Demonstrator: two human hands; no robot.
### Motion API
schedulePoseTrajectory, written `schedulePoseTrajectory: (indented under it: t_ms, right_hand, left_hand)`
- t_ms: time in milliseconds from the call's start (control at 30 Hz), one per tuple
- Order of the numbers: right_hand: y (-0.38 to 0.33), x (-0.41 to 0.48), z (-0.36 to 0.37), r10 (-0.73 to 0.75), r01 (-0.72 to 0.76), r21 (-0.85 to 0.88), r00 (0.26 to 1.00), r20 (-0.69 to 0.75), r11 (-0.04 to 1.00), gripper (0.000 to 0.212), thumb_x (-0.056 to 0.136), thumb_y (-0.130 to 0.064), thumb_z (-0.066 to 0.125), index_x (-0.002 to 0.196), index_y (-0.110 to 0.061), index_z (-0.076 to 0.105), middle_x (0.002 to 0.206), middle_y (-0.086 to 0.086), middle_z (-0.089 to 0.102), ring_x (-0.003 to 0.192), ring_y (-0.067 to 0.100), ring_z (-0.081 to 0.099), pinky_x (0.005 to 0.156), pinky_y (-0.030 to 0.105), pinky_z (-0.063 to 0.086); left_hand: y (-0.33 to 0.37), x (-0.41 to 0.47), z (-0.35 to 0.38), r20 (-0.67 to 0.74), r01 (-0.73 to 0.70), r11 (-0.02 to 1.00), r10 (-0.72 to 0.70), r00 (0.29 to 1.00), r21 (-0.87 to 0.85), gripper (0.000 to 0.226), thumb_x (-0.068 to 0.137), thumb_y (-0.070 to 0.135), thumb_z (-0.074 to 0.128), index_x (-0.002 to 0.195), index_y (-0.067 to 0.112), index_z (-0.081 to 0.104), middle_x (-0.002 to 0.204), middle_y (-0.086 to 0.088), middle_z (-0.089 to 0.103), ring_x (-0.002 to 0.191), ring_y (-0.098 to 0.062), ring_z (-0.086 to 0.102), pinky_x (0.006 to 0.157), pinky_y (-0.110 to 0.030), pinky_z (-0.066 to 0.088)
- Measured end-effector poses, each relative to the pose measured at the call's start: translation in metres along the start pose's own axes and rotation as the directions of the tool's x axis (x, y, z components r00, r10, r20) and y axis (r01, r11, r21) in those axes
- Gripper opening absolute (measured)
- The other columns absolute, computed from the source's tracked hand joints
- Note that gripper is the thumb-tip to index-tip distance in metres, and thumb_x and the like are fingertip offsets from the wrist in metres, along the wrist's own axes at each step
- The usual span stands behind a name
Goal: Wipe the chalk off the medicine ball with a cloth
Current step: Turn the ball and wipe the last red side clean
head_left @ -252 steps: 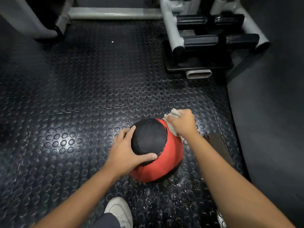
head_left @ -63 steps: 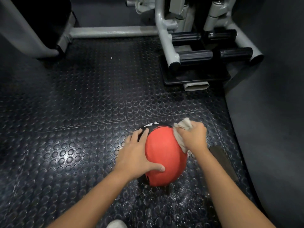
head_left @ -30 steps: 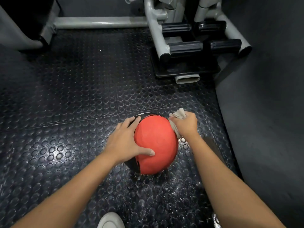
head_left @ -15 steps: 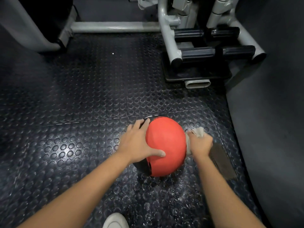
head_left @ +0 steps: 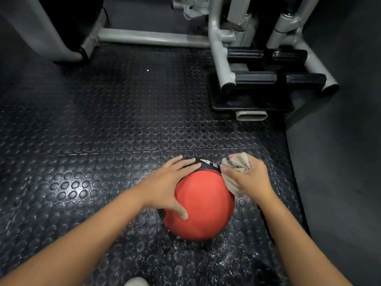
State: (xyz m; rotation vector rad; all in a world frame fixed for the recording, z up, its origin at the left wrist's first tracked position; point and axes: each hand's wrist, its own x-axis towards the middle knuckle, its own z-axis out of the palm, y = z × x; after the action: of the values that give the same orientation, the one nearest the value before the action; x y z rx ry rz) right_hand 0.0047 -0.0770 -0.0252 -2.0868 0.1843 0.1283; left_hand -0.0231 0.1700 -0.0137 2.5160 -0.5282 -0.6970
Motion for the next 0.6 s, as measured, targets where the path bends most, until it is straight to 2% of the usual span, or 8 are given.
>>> schedulePoseTrajectory:
  t_ms: [100,167,233,300,367,467,567,600]
  right_hand:
    - [0.011,-0.020,0.001,0.028,-0.030,0.021,0.996,0.080,0.999,0.030,0.064,-0.016,0.089,0.086,-0.019,0.069,0.080,-0.002,0.073,0.078,0.017,0.070,0.074,0.035,0.057]
    - [0.019,-0.034,0.005,0.043,-0.048,0.084,0.998,0.055,0.995,0.022,0.065,-0.015,0.088,0.073,-0.016,0.067,0.071,-0.001,0.071,0.069,0.020,0.068,0.068,0.037,0.057]
    - [0.026,-0.041,0.010,0.046,-0.047,0.094,0.999,0.017,0.994,0.019,0.068,-0.016,0.086,0.069,-0.018,0.067,0.067,-0.004,0.069,0.065,0.014,0.065,0.067,0.034,0.054]
    - [0.029,-0.046,0.014,0.022,-0.021,0.053,1.000,-0.020,0.998,0.015,0.071,-0.017,0.085,0.078,-0.016,0.071,0.073,-0.004,0.071,0.072,0.013,0.067,0.069,0.031,0.053]
    - [0.025,-0.049,0.014,-0.062,0.062,-0.011,0.998,-0.028,0.998,0.013,0.073,-0.016,0.083,0.080,-0.015,0.072,0.078,-0.003,0.069,0.077,0.013,0.066,0.070,0.027,0.050]
    - [0.007,-0.035,0.014,-0.277,0.283,-0.099,0.958,0.068,0.954,0.012,0.075,-0.008,0.079,0.069,-0.014,0.070,0.075,0.000,0.065,0.071,0.013,0.062,0.065,0.029,0.050]
    - [-0.022,0.002,0.030,-0.505,0.554,-0.311,0.832,0.228,0.772,0.021,0.076,-0.014,0.075,0.063,-0.008,0.061,0.065,0.003,0.057,0.061,0.020,0.057,0.054,0.033,0.046]
    - [-0.033,0.015,0.039,-0.510,0.579,-0.322,0.814,0.280,0.749,0.019,0.076,-0.016,0.076,0.068,-0.007,0.061,0.068,0.005,0.058,0.063,0.023,0.058,0.056,0.033,0.046]
  left_hand:
    - [0.008,-0.009,0.000,-0.162,0.120,0.983,-0.142,0.977,-0.137,0.128,0.052,0.077,0.075,0.153,0.043,0.005,0.157,0.022,0.011,0.146,-0.007,0.010,0.117,-0.046,0.026]
    - [0.019,-0.011,0.002,-0.250,0.266,0.960,-0.280,0.927,-0.090,0.127,0.050,0.083,0.070,0.153,0.034,0.013,0.148,0.010,0.028,0.138,-0.016,0.030,0.107,-0.042,0.036]
    - [0.023,-0.013,0.010,-0.230,0.333,0.940,-0.342,0.911,-0.075,0.124,0.050,0.083,0.070,0.151,0.028,0.021,0.141,0.007,0.035,0.131,-0.019,0.040,0.102,-0.040,0.040]
    - [0.021,-0.014,0.016,-0.208,0.319,0.934,-0.348,0.914,-0.159,0.120,0.053,0.080,0.071,0.151,0.027,0.026,0.143,0.012,0.035,0.132,-0.015,0.040,0.105,-0.038,0.038]
    - [0.018,-0.013,0.015,-0.211,0.279,0.944,-0.313,0.926,-0.177,0.119,0.053,0.079,0.072,0.151,0.027,0.028,0.146,0.016,0.033,0.135,-0.012,0.036,0.107,-0.036,0.035]
    - [0.019,-0.007,0.009,-0.186,0.257,0.957,-0.279,0.942,-0.130,0.121,0.052,0.079,0.073,0.152,0.027,0.028,0.150,0.017,0.031,0.138,-0.011,0.031,0.109,-0.036,0.032]
    - [0.025,-0.004,0.009,-0.172,0.242,0.968,-0.250,0.953,-0.065,0.121,0.052,0.081,0.071,0.151,0.028,0.027,0.150,0.018,0.030,0.137,-0.011,0.032,0.109,-0.038,0.033]
    - [0.027,-0.004,0.010,-0.176,0.234,0.971,-0.237,0.955,-0.042,0.120,0.052,0.082,0.070,0.151,0.030,0.027,0.148,0.019,0.031,0.136,-0.011,0.033,0.108,-0.039,0.034]
